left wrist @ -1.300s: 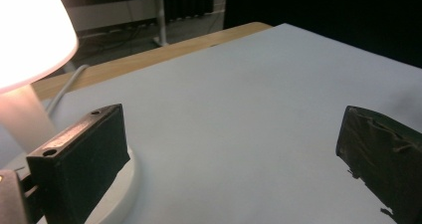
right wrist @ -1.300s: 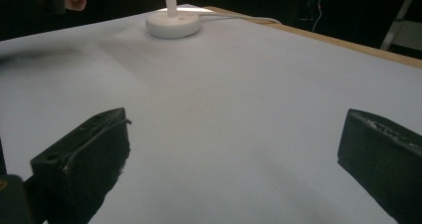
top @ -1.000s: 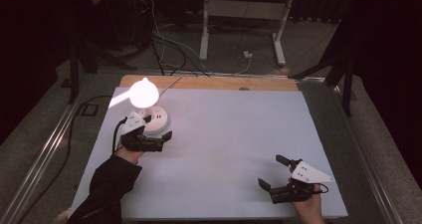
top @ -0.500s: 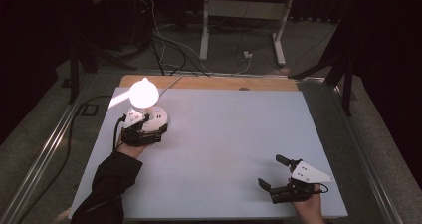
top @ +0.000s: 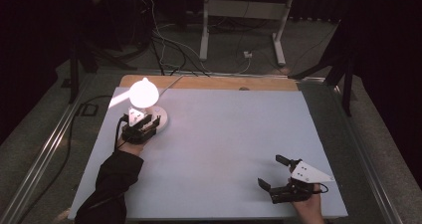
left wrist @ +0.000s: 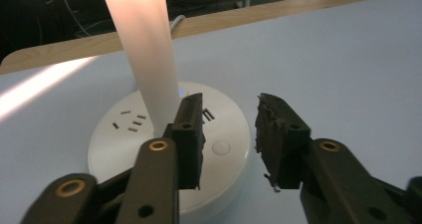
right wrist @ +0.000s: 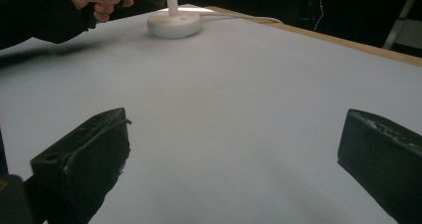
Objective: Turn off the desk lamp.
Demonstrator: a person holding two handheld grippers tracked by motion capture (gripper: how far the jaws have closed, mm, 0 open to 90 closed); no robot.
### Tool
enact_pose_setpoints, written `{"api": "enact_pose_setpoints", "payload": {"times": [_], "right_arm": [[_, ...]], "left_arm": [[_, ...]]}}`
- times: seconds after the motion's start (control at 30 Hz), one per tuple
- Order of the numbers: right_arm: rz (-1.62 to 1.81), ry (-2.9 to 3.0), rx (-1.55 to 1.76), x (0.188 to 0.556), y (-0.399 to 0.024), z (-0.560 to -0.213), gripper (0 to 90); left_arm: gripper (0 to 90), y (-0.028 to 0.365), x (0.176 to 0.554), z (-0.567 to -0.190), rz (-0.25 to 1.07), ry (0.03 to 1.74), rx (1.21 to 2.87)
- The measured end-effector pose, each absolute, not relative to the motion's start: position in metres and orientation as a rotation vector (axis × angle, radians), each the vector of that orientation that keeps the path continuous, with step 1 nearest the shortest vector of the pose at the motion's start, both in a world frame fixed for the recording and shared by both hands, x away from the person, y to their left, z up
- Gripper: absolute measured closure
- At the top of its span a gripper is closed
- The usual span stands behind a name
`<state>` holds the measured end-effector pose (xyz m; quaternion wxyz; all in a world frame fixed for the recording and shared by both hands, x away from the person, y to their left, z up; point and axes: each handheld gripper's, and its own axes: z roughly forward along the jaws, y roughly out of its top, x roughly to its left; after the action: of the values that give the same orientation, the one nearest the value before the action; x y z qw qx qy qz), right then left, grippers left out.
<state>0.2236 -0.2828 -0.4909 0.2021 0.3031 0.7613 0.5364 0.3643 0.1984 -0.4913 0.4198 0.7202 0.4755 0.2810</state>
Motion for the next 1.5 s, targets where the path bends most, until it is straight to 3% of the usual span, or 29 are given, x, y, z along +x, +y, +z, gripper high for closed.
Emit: {"api": "enact_pose_setpoints", "payload": {"times": [0.13,0.47,1.5], "right_arm": [[1.498,2.127,0.847,0.224,-0.283,-0.491,0.0],[1.498,2.127,0.849,0.224,-0.283,-0.491,0.0],[1.495,2.13,0.849,0.224,-0.284,-0.491,0.0]], "left_arm": [[78.5,0.199,0.368,-0.495,0.692,1.184,1.812],[90.0,0.196,0.375,-0.504,0.713,1.186,1.856],[90.0,0.186,0.381,-0.517,0.756,1.199,1.895]]}}
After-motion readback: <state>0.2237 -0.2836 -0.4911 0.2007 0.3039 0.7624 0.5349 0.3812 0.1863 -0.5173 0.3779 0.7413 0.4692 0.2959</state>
